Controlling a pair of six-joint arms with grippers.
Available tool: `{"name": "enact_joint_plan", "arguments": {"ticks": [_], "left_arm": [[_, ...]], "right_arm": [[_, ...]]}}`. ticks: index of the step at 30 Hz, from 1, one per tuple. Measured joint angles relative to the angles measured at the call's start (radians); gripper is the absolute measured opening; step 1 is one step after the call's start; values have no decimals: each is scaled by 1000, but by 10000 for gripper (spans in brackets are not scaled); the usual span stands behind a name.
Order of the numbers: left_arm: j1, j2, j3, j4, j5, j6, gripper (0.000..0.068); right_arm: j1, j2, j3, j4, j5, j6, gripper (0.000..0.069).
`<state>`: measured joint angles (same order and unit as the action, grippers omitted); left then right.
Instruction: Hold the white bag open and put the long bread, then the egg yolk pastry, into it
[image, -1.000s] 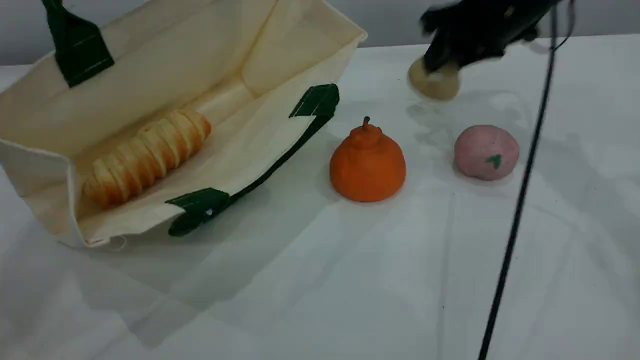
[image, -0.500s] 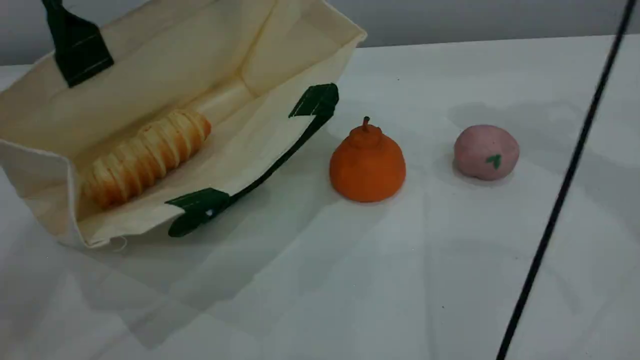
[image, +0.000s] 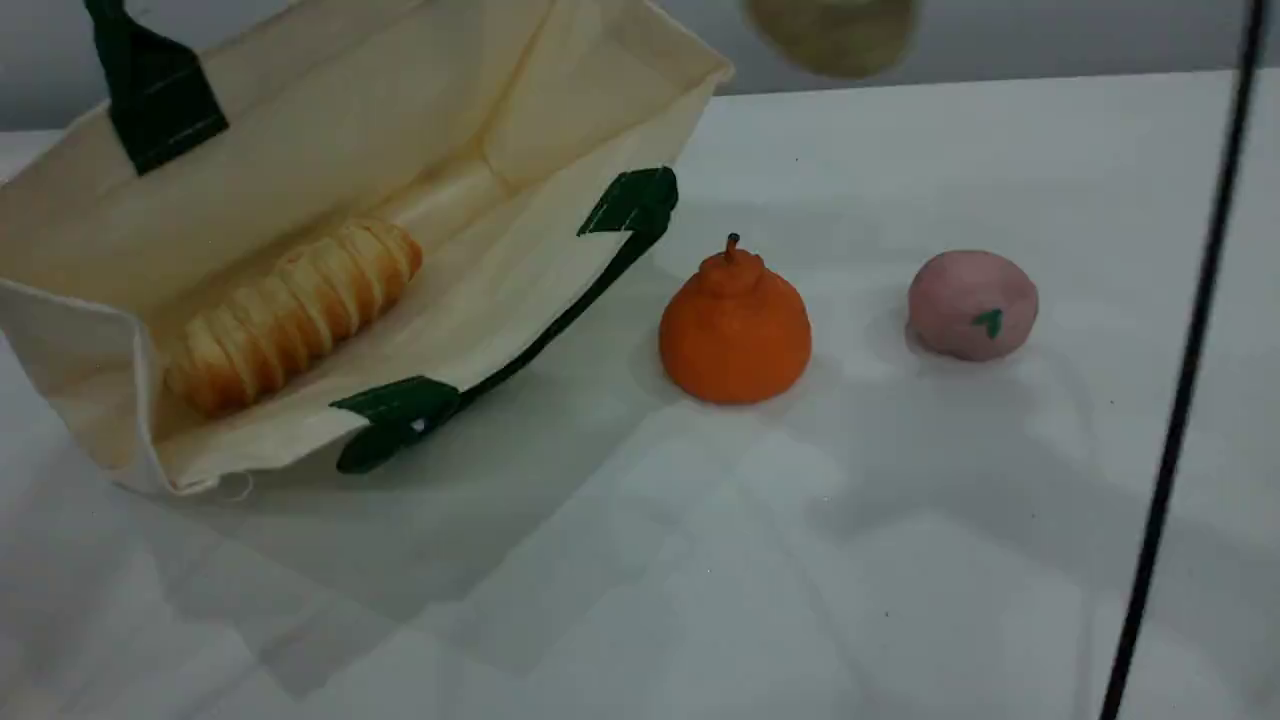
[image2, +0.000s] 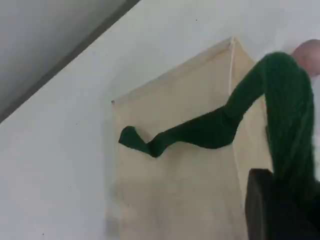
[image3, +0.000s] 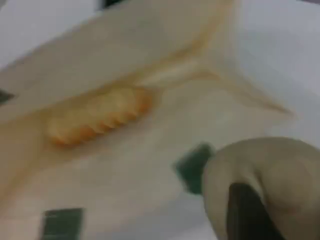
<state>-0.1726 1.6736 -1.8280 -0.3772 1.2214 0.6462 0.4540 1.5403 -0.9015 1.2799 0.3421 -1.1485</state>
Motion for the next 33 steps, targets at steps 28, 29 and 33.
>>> {"name": "enact_joint_plan", "arguments": {"ticks": [28,29,33], "left_arm": [[0,0,0,-45,0,0,83],[0,0,0,-45,0,0,83],[0,0,0,-45,0,0,83]], "right_arm": [[247,501,-321,464,104,-422,193],[247,515,-339,464,102,-422,193],[247,547,-374,465,98,-421,328]]}}
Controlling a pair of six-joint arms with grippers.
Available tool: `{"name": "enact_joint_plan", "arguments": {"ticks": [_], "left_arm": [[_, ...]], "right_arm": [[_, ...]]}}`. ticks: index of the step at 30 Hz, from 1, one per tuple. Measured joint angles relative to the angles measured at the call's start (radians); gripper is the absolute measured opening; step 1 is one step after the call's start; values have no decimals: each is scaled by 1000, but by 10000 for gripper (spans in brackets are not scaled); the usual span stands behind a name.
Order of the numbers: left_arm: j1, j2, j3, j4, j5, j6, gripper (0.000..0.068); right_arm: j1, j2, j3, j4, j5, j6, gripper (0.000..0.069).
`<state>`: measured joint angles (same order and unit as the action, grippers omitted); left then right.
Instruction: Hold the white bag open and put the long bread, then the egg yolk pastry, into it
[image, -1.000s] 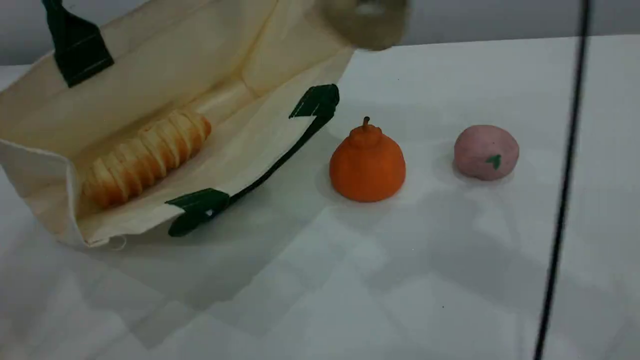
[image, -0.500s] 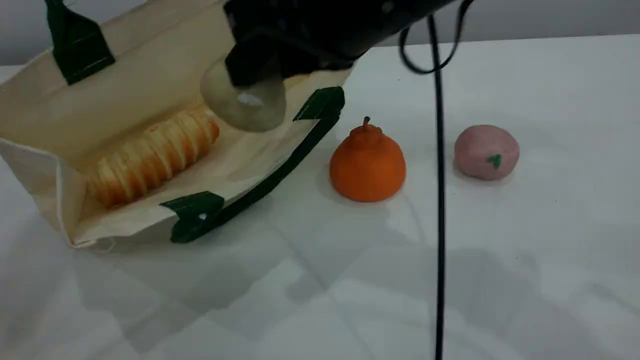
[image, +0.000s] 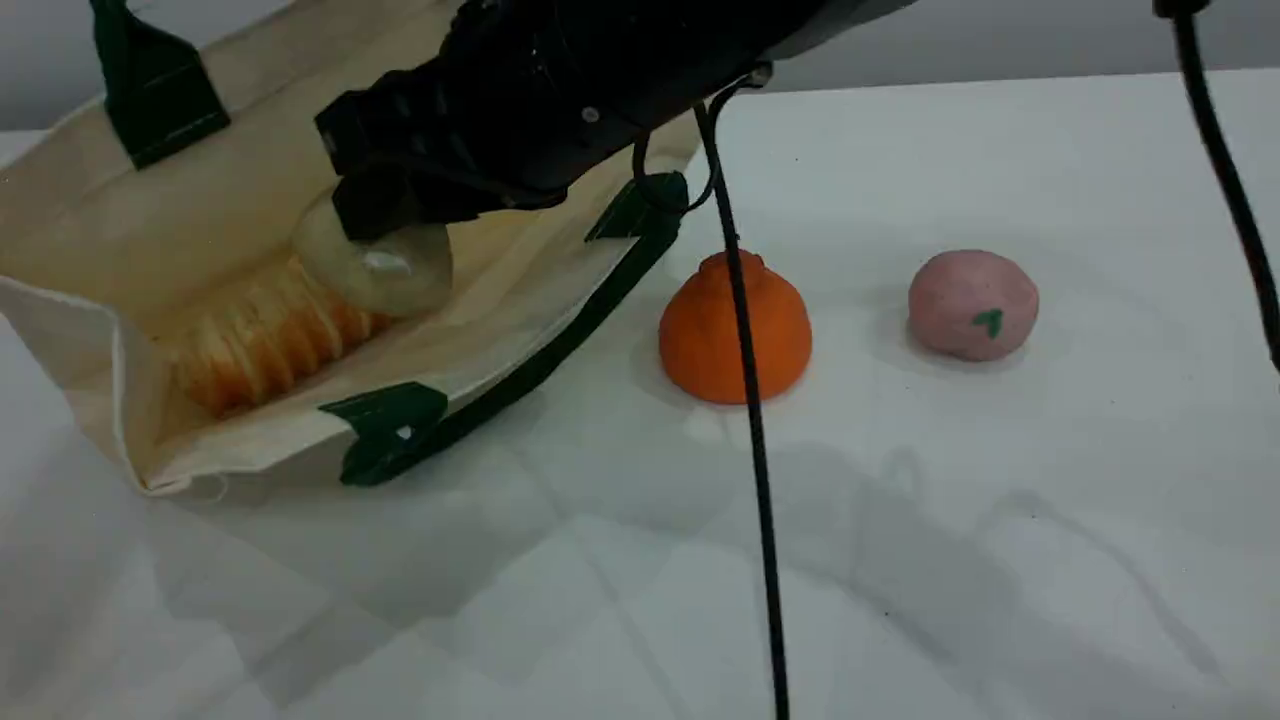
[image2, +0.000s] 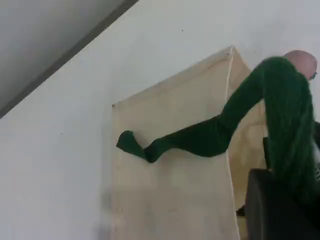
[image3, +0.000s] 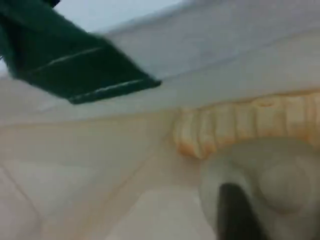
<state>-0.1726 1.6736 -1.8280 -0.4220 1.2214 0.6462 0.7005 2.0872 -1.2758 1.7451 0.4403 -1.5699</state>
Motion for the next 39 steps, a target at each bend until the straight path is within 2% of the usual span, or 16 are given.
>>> {"name": "enact_joint_plan", "arguments": {"ticks": [5,8,11,17,24,28,30,32,37,39], "left_arm": [[0,0,0,1,1,0,83],[0,0,0,1,0,0,83],[0,0,0,1,0,-4,83],[0,0,0,2,0,-4,83],[0,0,0,2,0,0,83],[0,0,0,2,0,1,95],[0,0,0,1,0,1,147],[0,0,0,-3,-4,2,241],[0,0,0,-5,-3,-15,549],[0,-1,0,-5,-3,-57,631]], "right_arm": [[-5,-14,-2,0,9,29,599],[-6,-45,-1,-13,7,68,661],[-15,-94,1,-99,15,136,657],[-70,-228,1,-392,26,374,600],[-195,-390,2,-749,43,678,589],[-274,-467,2,-905,72,799,589],[-312,-499,2,-953,86,832,589],[-345,-525,2,-986,102,852,589],[-396,-595,2,-994,125,858,589],[-410,-633,0,-1008,135,857,589]]}}
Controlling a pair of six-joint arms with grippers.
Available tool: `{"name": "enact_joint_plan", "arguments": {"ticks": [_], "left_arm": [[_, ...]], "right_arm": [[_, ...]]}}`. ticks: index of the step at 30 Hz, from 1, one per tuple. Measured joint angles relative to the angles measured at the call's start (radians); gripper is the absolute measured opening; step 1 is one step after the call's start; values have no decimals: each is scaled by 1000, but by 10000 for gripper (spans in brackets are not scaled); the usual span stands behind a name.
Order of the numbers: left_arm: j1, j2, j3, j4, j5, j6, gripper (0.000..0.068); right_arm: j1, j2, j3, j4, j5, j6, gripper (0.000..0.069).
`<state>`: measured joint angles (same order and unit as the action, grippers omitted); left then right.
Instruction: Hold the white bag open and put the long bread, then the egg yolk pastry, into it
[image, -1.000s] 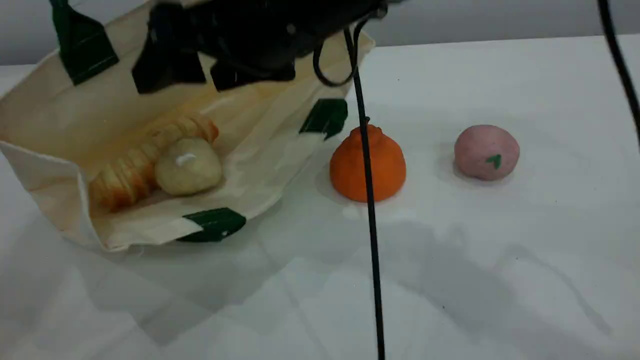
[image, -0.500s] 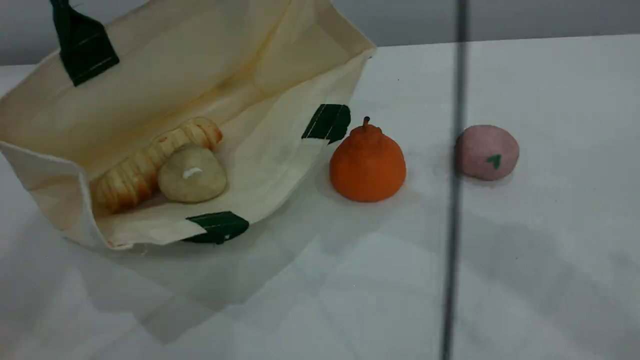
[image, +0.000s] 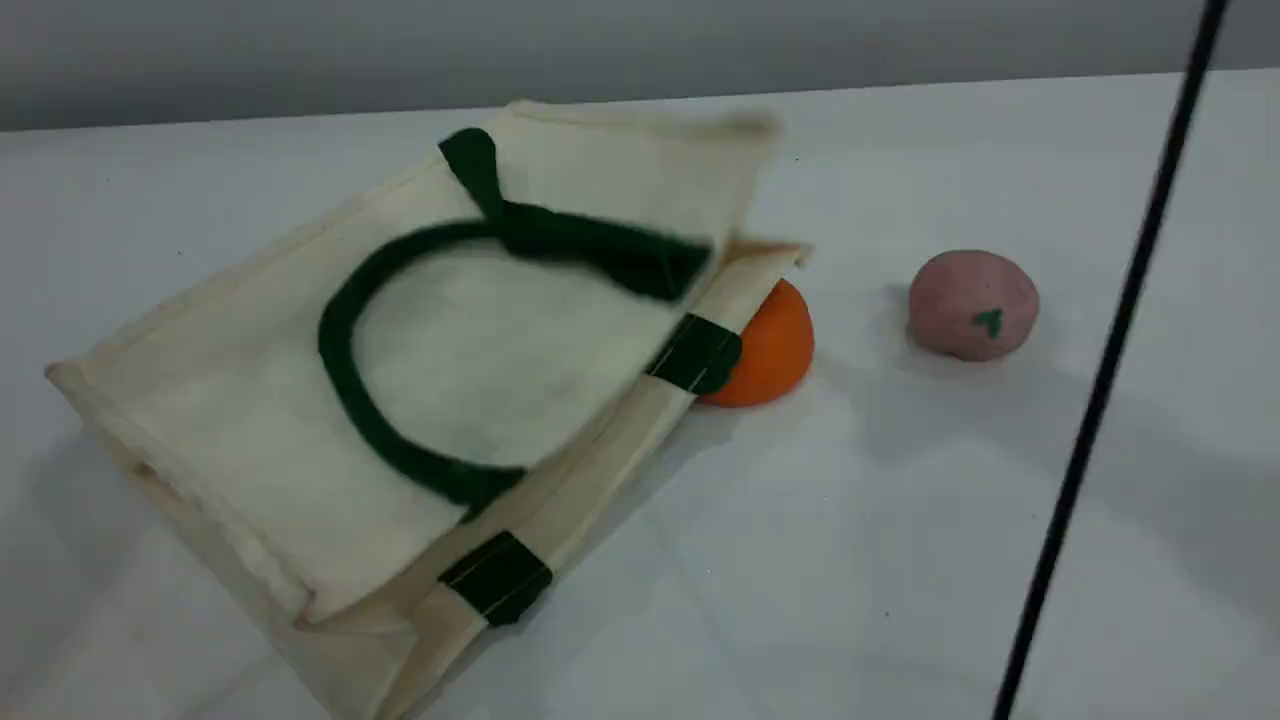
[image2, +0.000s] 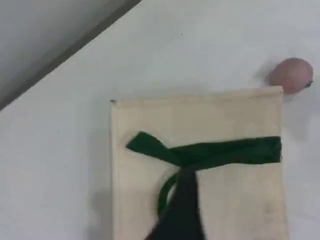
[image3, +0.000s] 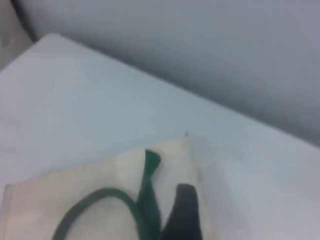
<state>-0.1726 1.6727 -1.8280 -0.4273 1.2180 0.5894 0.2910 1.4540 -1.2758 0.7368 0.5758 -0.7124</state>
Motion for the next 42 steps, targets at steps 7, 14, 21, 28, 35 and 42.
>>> {"name": "enact_joint_plan", "arguments": {"ticks": [7,14,21,28,35,42], "left_arm": [[0,-86,-10,17,4,-61,674],[0,-276,-10,60,5,-119,615],[0,-527,68,146,6,-218,594],[0,-831,312,150,6,-232,594],[0,-1174,600,194,6,-249,593],[0,-1488,862,194,5,-301,593]], "right_arm": [[-4,-171,-47,-137,113,117,589],[-4,-406,-48,-242,259,236,589],[-4,-660,-48,-341,420,353,589],[0,-870,-48,-358,590,446,589],[0,-1060,-2,-423,645,544,589],[0,-1253,256,-495,646,563,589]]}}
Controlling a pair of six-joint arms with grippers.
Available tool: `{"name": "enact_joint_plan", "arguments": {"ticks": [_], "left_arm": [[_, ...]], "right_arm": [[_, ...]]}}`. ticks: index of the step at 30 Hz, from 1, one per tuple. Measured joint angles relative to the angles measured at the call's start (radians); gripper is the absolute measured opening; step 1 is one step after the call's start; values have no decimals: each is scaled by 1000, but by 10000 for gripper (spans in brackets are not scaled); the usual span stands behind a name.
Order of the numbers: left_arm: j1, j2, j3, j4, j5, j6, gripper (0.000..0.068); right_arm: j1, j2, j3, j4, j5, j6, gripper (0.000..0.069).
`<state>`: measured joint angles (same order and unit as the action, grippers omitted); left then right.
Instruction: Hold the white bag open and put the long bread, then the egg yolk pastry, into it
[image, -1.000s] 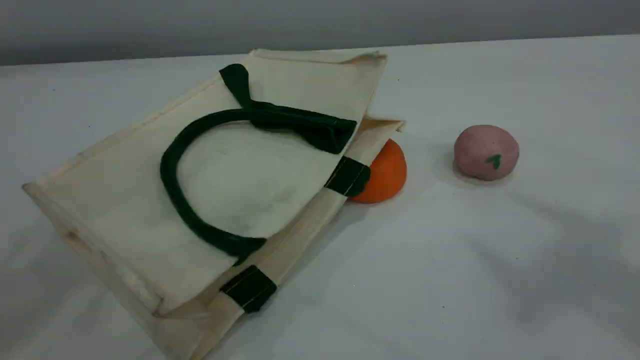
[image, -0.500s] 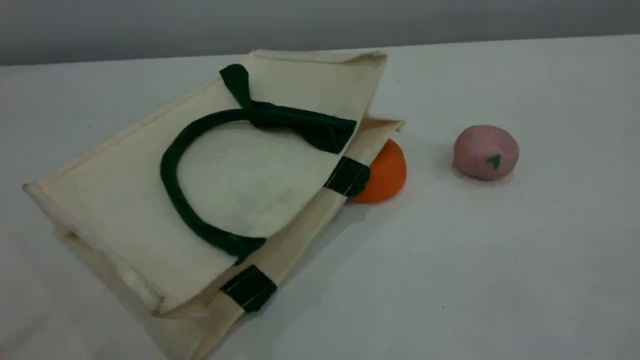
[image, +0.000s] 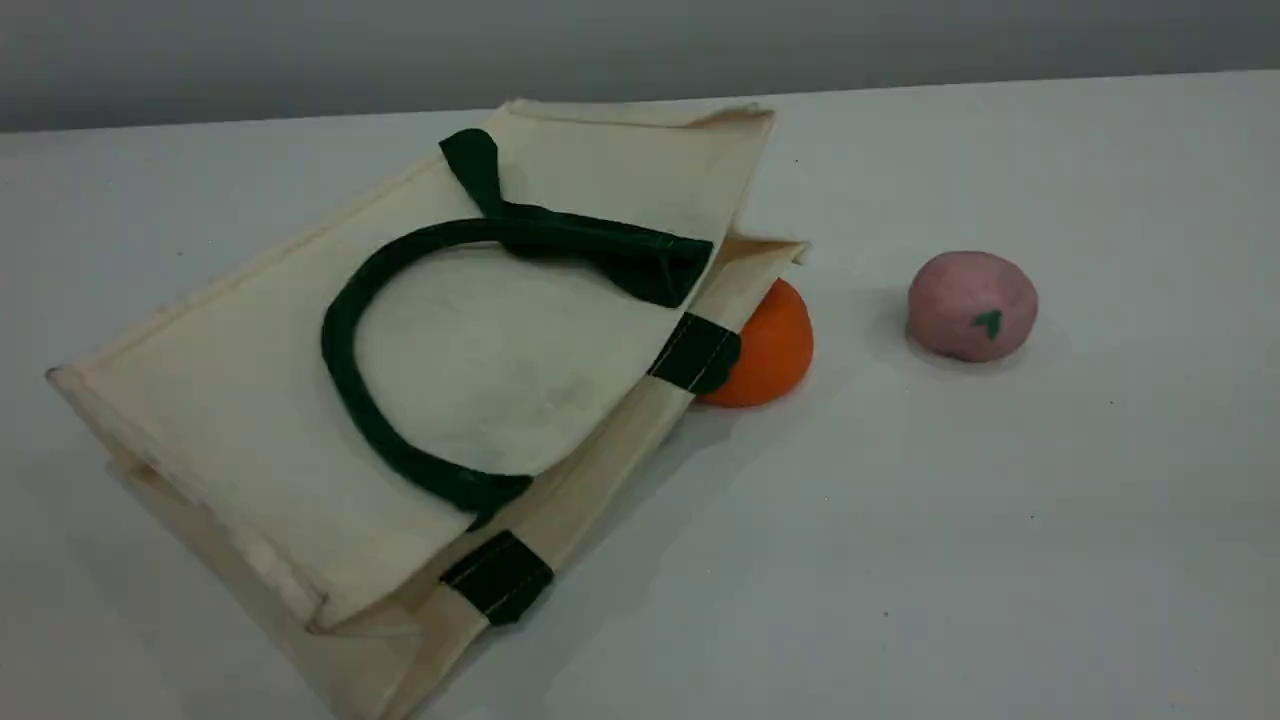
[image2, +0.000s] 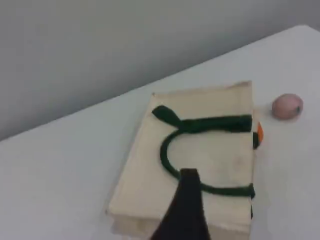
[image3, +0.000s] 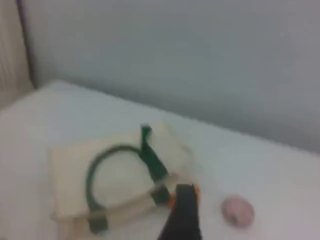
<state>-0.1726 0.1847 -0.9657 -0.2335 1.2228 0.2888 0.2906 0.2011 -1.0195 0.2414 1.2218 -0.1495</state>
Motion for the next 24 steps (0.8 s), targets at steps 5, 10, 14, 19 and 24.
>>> {"name": "enact_joint_plan", "arguments": {"ticks": [5,10,14,19,24], "left_arm": [[0,-109,162,0,-1,-39,593],[0,-108,327,6,-60,-40,593],[0,-108,433,37,-99,-62,593],[0,-107,460,100,-141,-147,593],[0,-107,462,216,-143,-281,593]], "right_arm": [[0,-93,238,-55,-59,0,589],[0,-98,434,-92,-121,0,589],[0,-98,512,-89,-157,3,589],[0,-99,514,-102,-156,20,589],[0,-99,513,-101,-155,20,589]]}}
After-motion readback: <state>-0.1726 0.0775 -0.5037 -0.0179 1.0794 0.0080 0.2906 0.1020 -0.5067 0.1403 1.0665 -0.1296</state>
